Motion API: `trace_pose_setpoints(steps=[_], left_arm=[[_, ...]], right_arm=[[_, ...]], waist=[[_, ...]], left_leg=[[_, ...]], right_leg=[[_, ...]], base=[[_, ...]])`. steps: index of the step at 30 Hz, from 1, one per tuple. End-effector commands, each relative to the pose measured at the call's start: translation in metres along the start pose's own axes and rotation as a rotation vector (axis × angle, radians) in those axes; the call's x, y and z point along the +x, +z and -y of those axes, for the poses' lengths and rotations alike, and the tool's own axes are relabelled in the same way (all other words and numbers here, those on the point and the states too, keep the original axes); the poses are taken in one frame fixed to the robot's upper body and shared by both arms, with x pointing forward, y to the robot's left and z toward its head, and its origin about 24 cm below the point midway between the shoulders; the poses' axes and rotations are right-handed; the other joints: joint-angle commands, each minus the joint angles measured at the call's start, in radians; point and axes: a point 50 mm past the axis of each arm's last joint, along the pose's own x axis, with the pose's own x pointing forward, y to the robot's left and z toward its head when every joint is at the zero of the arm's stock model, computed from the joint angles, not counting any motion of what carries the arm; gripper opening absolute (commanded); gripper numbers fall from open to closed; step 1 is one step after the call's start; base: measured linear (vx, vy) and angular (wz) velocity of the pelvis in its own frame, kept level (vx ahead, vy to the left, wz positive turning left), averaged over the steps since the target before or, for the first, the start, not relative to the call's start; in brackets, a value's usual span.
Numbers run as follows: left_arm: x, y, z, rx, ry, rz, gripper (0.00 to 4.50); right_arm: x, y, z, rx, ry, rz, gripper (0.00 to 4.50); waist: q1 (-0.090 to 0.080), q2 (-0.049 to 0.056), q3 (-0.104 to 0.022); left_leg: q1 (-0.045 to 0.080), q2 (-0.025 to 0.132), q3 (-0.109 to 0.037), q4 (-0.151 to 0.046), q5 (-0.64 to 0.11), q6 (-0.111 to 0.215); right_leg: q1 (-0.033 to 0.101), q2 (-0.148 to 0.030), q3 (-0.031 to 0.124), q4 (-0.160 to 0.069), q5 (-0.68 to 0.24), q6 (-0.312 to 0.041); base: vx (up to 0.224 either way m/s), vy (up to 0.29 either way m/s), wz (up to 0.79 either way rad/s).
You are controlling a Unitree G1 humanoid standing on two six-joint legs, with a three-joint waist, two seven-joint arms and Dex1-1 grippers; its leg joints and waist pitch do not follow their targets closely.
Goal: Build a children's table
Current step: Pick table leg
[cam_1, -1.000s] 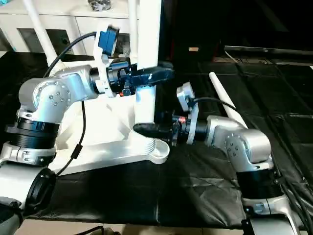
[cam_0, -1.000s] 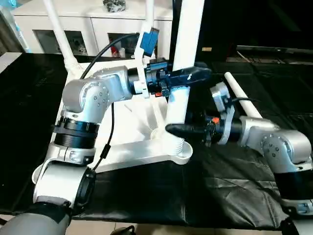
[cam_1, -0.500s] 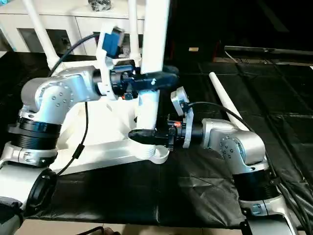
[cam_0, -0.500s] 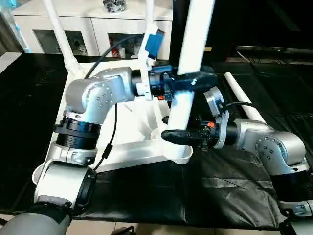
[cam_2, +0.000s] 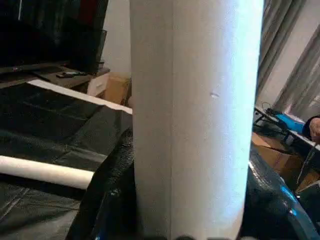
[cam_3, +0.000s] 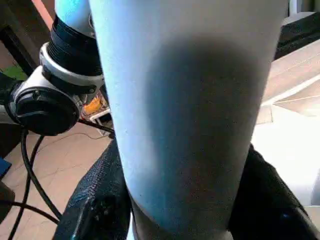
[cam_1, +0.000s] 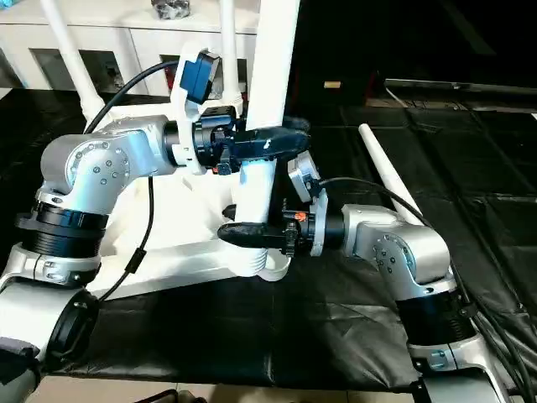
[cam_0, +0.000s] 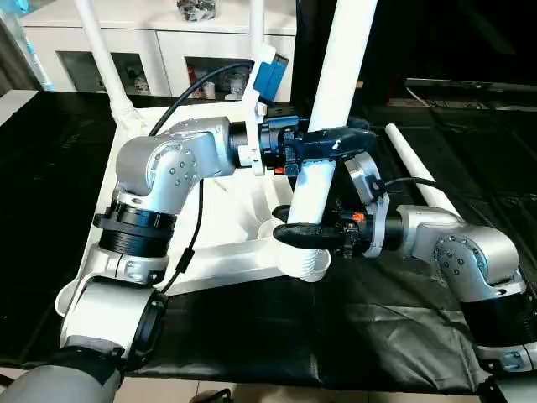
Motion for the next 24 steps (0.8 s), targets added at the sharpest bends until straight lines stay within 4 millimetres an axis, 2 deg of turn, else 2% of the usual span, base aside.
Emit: trace_pose_setpoints(steps=[1,5,6,8,14,20,24], left_arm=[[0.007,0.004,0.008,0.035,-0.048,-0.005,1.82],[0.009,0.008,0.008,0.027,-0.019,0.03,1.82],[0.01,0.009,0.008,0.027,-0.024,0.04,2.17],[0.011,0.011,0.009,0.024,-0.018,0.059,2.52],[0.017,0.018,0.009,0.043,0.016,0.135,3.0],[0.017,0.025,0.011,0.014,0.028,0.226,3.03],[0.006,0.035,0.007,-0.049,0.066,0.352,3.03]], right_arm=[[-0.001,-0.001,0.001,0.009,-0.018,-0.003,2.0],[-0.001,-0.003,0.003,0.017,-0.042,0.007,1.98],[-0.001,-0.003,0.003,0.021,-0.046,0.014,1.98],[0.0,-0.002,0.004,0.008,-0.082,0.042,1.97],[0.003,-0.001,0.007,0.022,-0.126,0.092,1.94],[0.004,-0.004,0.006,0.024,-0.136,0.111,1.94],[0.003,-0.004,0.011,0.017,-0.218,0.161,1.94]], waist=[[0.006,-0.008,-0.082],[0.006,-0.005,-0.083],[0.006,-0.005,-0.084],[0.005,-0.006,-0.083],[0.004,-0.003,-0.084],[0.004,-0.005,-0.083],[0.003,-0.007,-0.084]], left_leg=[[0.006,0.05,-0.028,-0.051,-0.069,0.054],[0.006,0.051,-0.028,-0.05,-0.063,0.055],[0.006,0.051,-0.029,-0.05,-0.065,0.055],[0.005,0.051,-0.029,-0.05,-0.068,0.054],[0.006,0.052,-0.03,-0.05,-0.068,0.051],[0.004,0.048,-0.029,-0.049,-0.069,0.058],[0.003,0.05,-0.029,-0.049,-0.069,0.051]], right_leg=[[0.071,-0.092,0.06,-0.077,-0.217,-0.138],[0.071,-0.091,0.06,-0.076,-0.203,-0.142],[0.071,-0.092,0.059,-0.076,-0.202,-0.144],[0.071,-0.092,0.059,-0.076,-0.202,-0.146],[0.071,-0.092,0.059,-0.078,-0.202,-0.148],[0.073,-0.091,0.058,-0.079,-0.201,-0.144],[0.072,-0.093,0.058,-0.077,-0.2,-0.15]], base=[[0.0,0.0,0.0],[0.0,0.0,0.0],[0.0,0.0,0.0],[0.0,0.0,0.0],[0.0,0.0,0.0],[0.0,0.0,0.0],[0.0,0.0,0.0]])
